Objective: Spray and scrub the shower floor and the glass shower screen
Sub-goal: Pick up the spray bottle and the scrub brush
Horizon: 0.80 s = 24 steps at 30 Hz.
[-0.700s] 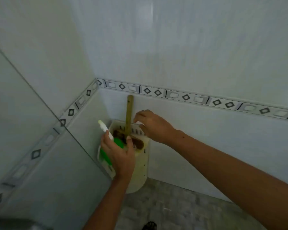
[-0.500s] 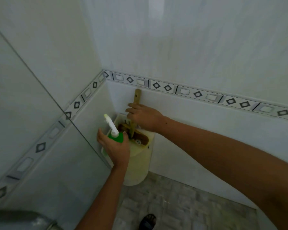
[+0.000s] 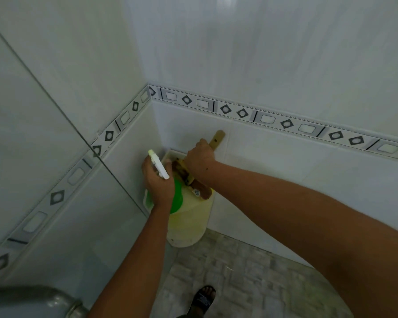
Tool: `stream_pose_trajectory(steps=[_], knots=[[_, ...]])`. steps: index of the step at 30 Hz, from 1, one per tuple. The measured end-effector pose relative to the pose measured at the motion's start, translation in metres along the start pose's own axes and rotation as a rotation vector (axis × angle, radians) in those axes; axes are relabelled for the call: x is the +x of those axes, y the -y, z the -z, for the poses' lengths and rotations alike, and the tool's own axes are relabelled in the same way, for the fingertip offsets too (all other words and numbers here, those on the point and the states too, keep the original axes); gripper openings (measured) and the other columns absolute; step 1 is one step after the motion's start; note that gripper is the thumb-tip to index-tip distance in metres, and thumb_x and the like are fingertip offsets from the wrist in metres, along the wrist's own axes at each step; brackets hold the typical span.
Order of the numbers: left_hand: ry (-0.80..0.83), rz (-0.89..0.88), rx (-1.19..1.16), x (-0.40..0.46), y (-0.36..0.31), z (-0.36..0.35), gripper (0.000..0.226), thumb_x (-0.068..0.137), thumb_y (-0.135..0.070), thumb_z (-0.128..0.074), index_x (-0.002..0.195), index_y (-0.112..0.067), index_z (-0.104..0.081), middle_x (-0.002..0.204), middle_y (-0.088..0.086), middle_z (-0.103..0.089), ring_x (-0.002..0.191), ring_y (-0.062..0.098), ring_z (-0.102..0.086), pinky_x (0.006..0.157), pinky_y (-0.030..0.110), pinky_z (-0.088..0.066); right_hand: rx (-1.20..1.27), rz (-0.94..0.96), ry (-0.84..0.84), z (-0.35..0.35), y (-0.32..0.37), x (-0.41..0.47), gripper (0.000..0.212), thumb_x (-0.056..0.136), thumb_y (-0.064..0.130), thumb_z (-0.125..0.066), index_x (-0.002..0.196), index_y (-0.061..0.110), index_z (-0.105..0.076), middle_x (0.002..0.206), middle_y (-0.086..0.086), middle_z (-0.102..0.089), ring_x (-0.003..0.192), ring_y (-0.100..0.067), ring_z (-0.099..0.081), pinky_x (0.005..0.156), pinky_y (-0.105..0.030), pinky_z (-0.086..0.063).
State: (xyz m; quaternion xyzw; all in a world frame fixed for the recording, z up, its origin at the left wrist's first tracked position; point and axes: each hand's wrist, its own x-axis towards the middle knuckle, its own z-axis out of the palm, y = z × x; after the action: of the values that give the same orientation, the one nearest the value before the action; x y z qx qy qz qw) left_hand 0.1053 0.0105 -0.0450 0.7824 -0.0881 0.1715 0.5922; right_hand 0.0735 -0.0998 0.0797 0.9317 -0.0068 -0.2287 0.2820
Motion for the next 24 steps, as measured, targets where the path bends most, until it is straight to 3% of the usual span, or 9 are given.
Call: stream_pose_trajectory(steps=[2,4,7,12,15,18,20,22,24], knots=[[-0.038,-0.049,-0.018,-0.001,-0.004,-0.002,0.031,0.099,-0.009,-0.068,0.119,0.014,-0.062,0.097,0.022,-0.065,0.086,0.007,-0.053,0.080,0.005,-0.043,0.158,-0.009,0.059,-0.003,-0.003,-0.011,0.023,0.098,0.034,-0.055,0.115,0.019,-0.058,0.116,-0.002,-0.059,0.109,-0.025,-0.057,0.096,-0.038,-0.044],[-0.055,-0.112,-0.024,-0.005,-0.005,-0.002,0.024,0.102,-0.009,-0.063,0.111,0.014,-0.065,0.088,0.018,-0.064,0.080,0.007,-0.053,0.077,0.005,-0.043,0.274,-0.017,0.065,-0.006,-0.011,-0.025,0.018,0.099,0.032,-0.053,0.101,0.015,-0.057,0.112,-0.003,-0.059,0.104,-0.024,-0.060,0.088,-0.035,-0.049],[0.029,-0.087,-0.024,-0.019,-0.004,-0.008,0.020,0.103,-0.012,-0.062,0.101,0.007,-0.066,0.080,0.015,-0.063,0.071,0.018,-0.056,0.065,0.023,-0.049,0.378,-0.056,0.108,-0.013,-0.036,-0.054,0.031,0.097,0.028,-0.054,0.073,0.011,-0.045,0.088,-0.001,-0.052,0.089,-0.022,-0.056,0.078,-0.032,-0.045],[0.300,-0.166,-0.110,-0.065,-0.033,-0.032,0.019,0.104,-0.015,-0.060,0.093,0.000,-0.063,0.074,0.004,-0.054,0.063,0.015,-0.050,0.062,0.015,-0.040,0.512,-0.199,0.220,-0.065,-0.074,-0.111,0.008,0.095,0.015,-0.052,0.092,0.010,-0.057,0.074,-0.001,-0.047,0.065,-0.018,-0.050,0.068,-0.033,-0.044],[0.437,-0.177,-0.180,-0.103,-0.057,-0.060,0.022,0.106,-0.019,-0.059,0.090,-0.004,-0.064,0.070,0.001,-0.053,0.059,0.010,-0.050,0.058,0.013,-0.037,0.677,-0.344,0.410,-0.124,-0.092,-0.156,0.025,0.097,0.018,-0.051,0.112,0.002,-0.062,0.088,-0.007,-0.059,0.065,-0.021,-0.057,0.070,-0.032,-0.050],[0.589,-0.175,-0.226,-0.147,-0.079,-0.093,0.031,0.105,-0.029,-0.058,0.094,-0.002,-0.069,0.069,0.000,-0.055,0.058,0.008,-0.052,0.058,0.011,-0.038,0.968,-0.496,0.570,-0.190,-0.102,-0.206,0.045,0.100,0.029,-0.046,0.129,-0.005,-0.050,0.111,-0.015,-0.057,0.062,-0.022,-0.064,0.079,-0.038,-0.059],[0.702,-0.194,-0.246,-0.183,-0.094,-0.117,0.026,0.104,-0.023,-0.059,0.093,-0.002,-0.069,0.067,0.006,-0.056,0.056,0.013,-0.050,0.056,0.013,-0.037,1.115,-0.585,0.630,-0.238,-0.104,-0.244,0.038,0.102,0.021,-0.042,0.135,0.000,-0.044,0.104,-0.014,-0.052,0.056,-0.021,-0.062,0.064,-0.033,-0.059],[0.802,-0.201,-0.247,-0.219,-0.104,-0.141,0.022,0.103,-0.017,-0.061,0.093,-0.001,-0.071,0.066,0.016,-0.057,0.057,0.022,-0.053,0.055,0.022,-0.039,1.244,-0.687,0.664,-0.281,-0.099,-0.281,0.026,0.103,0.016,-0.041,0.127,0.007,-0.045,0.098,-0.014,-0.049,0.054,-0.021,-0.058,0.046,-0.028,-0.050],[0.912,-0.221,-0.266,-0.259,-0.113,-0.166,0.023,0.103,-0.017,-0.061,0.090,0.000,-0.070,0.065,0.019,-0.056,0.056,0.031,-0.054,0.053,0.032,-0.041,1.337,-0.790,0.630,-0.319,-0.088,-0.315,0.010,0.103,0.014,-0.041,0.107,0.006,-0.046,0.085,-0.012,-0.049,0.054,-0.023,-0.056,0.044,-0.026,-0.047]])
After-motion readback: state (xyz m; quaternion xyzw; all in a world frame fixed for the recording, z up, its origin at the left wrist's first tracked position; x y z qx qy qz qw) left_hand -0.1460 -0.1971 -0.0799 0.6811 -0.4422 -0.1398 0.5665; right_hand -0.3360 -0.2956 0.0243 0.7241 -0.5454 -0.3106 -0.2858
